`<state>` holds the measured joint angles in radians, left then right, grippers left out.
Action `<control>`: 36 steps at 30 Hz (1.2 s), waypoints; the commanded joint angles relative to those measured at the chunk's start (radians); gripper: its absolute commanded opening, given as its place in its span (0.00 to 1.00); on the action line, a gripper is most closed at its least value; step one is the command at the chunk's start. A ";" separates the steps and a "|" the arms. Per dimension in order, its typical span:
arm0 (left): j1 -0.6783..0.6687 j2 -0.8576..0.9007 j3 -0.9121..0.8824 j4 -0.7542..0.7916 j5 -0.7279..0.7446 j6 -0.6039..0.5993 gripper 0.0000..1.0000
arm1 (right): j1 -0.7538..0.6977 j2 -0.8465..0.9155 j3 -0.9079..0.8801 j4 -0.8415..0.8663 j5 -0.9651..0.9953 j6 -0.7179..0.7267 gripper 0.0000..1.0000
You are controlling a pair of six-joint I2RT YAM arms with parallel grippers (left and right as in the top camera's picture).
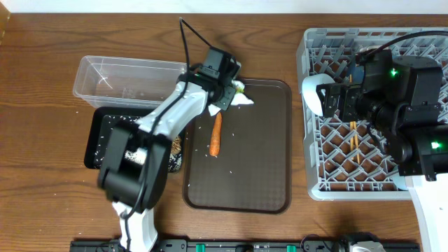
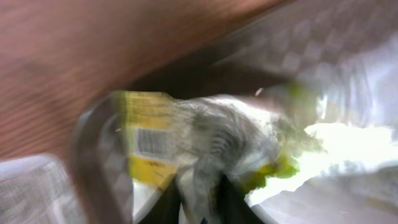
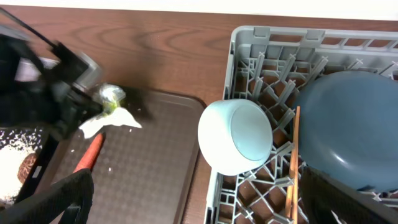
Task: Sort waste into correct bins and load items into the dishwasher rack
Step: 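Reach left gripper to the yellow snack wrapper and grasp it, then carry the wrapper left and drop it into the clear plastic bin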
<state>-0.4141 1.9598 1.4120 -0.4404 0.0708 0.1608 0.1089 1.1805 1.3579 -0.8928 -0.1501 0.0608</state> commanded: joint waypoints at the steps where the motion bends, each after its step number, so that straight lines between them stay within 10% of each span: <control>1: 0.003 -0.043 -0.001 -0.029 -0.011 -0.001 0.30 | 0.010 -0.002 0.003 -0.002 -0.008 0.013 0.99; 14: 0.003 -0.001 -0.002 -0.006 0.034 -0.001 0.39 | 0.010 -0.002 0.003 -0.002 -0.008 0.013 0.99; 18: 0.002 0.034 -0.002 0.008 0.034 0.000 0.65 | 0.010 -0.002 0.003 -0.002 -0.008 0.013 0.99; 29: -0.015 0.087 -0.004 -0.019 0.034 0.000 0.65 | 0.010 -0.002 0.003 -0.002 -0.008 0.013 0.99; 32: -0.020 0.087 -0.005 -0.034 0.034 0.000 0.44 | 0.010 -0.002 0.003 -0.002 -0.008 0.013 0.99; 36: -0.035 0.089 -0.024 -0.029 0.034 0.000 0.42 | 0.010 -0.002 0.003 -0.002 -0.008 0.013 0.99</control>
<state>-0.4362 2.0453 1.4117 -0.4675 0.1017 0.1581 0.1089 1.1805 1.3579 -0.8940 -0.1501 0.0608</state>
